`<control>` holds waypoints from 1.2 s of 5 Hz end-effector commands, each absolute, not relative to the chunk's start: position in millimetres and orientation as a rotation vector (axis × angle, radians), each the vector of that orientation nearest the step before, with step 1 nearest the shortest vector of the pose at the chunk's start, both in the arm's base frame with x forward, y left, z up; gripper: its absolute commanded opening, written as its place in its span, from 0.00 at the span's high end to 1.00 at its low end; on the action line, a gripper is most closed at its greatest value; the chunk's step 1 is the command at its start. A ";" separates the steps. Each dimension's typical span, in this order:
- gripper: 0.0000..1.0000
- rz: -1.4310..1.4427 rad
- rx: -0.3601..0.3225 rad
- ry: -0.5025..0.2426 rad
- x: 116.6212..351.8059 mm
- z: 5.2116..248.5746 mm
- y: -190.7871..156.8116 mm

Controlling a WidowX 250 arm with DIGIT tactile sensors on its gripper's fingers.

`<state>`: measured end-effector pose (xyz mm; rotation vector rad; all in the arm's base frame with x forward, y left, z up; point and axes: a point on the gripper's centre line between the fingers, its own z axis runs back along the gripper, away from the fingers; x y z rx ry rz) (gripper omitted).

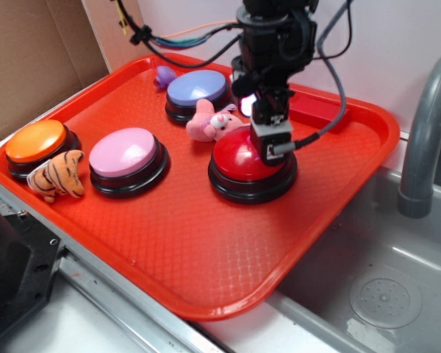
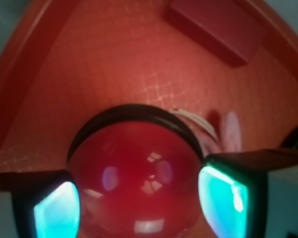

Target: Push the red button.

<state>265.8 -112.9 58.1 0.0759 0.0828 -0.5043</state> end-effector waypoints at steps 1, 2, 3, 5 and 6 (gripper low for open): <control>0.00 -0.388 0.094 0.018 251.7 60.8 -122.6; 0.00 -0.391 0.100 -0.001 251.6 63.4 -120.9; 0.00 -0.498 0.098 -0.042 256.9 98.3 -105.1; 0.00 -0.482 0.107 -0.093 249.5 132.1 -94.5; 0.00 -0.471 0.082 -0.102 246.0 135.3 -90.6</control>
